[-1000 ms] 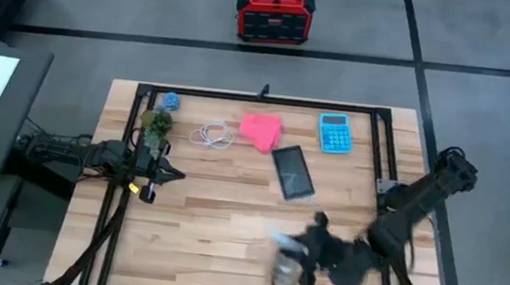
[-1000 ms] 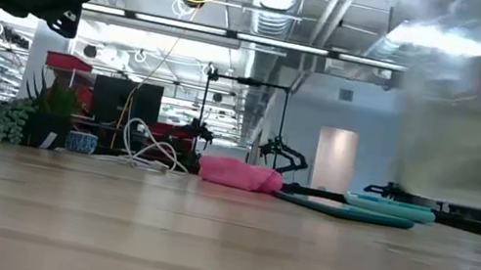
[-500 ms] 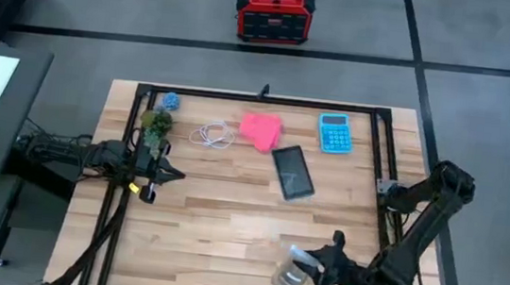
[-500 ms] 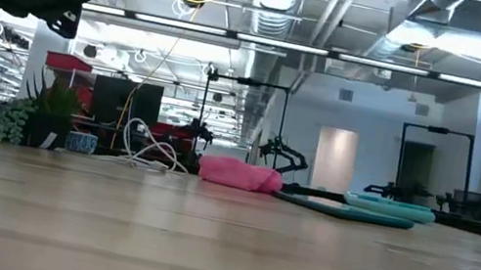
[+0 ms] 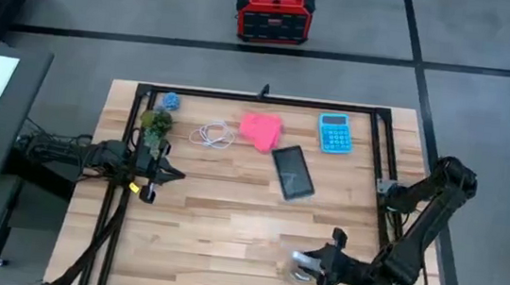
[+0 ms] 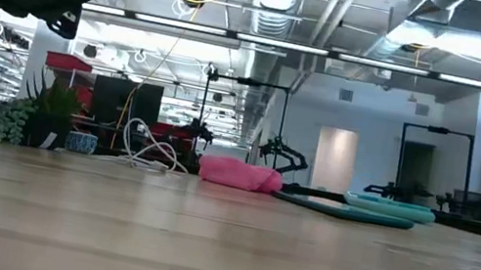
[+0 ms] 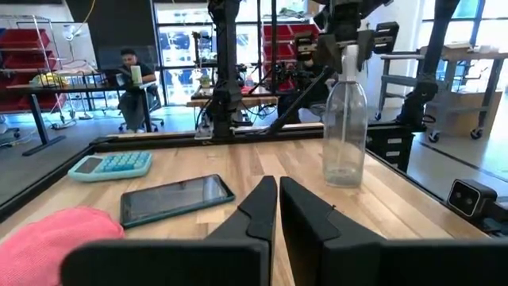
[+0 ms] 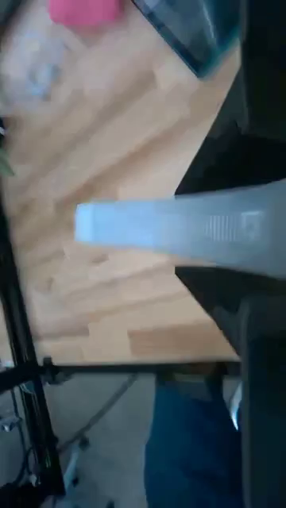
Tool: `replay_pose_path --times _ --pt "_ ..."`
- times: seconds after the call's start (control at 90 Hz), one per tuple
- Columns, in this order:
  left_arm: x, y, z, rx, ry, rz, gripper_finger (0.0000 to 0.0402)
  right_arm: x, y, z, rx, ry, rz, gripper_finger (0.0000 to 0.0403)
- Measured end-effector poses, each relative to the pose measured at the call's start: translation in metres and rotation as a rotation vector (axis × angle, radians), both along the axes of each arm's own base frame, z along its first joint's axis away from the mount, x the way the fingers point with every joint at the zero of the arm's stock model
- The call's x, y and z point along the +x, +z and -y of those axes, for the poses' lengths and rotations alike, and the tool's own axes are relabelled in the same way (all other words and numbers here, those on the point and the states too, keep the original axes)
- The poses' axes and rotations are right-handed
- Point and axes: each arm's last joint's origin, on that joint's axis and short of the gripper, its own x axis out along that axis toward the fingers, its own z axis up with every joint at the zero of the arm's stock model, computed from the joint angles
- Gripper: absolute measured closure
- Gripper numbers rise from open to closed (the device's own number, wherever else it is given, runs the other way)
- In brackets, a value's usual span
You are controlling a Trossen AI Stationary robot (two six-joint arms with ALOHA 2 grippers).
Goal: Apply microfiber cloth
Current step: Move the spray bottle to the bottom right of the table, then fold the pink microfiber cloth
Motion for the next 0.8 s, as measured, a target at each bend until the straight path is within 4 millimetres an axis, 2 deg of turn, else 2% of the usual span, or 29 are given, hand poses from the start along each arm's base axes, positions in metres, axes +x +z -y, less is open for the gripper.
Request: replay_pose_path --times 0.067,0.167,0.378,0.478,0.556,0.611,0.8 --pt "0.0 0.0 0.0 -0.01 0.0 -0.001 0.0402 0.001 0.006 0.0 0.014 0.018 -0.012 0.0186" --pt "0.0 0.0 0.0 -0.023 0.0 -0.003 0.0402 0.003 0.031 0.009 0.053 -0.005 0.004 0.0159" --pt "0.0 0.0 0.0 -0.025 0.0 -0.003 0.0402 0.018 0.083 0.027 -0.039 0.059 0.033 0.0161" --pt "0.0 0.0 0.0 -0.025 0.0 -0.003 0.0402 0.035 0.107 0.046 -0.122 0.07 0.071 0.0167" --pt "0.0 0.0 0.0 -0.017 0.0 -0.002 0.0402 0.055 0.119 0.073 -0.165 0.002 0.088 0.0171" --pt "0.0 0.0 0.0 -0.016 0.001 -0.002 0.0402 0.071 0.121 0.1 -0.187 -0.068 0.072 0.0174" --pt "0.0 0.0 0.0 -0.018 0.001 -0.002 0.0402 0.121 0.106 0.21 -0.153 -0.099 -0.12 0.018"
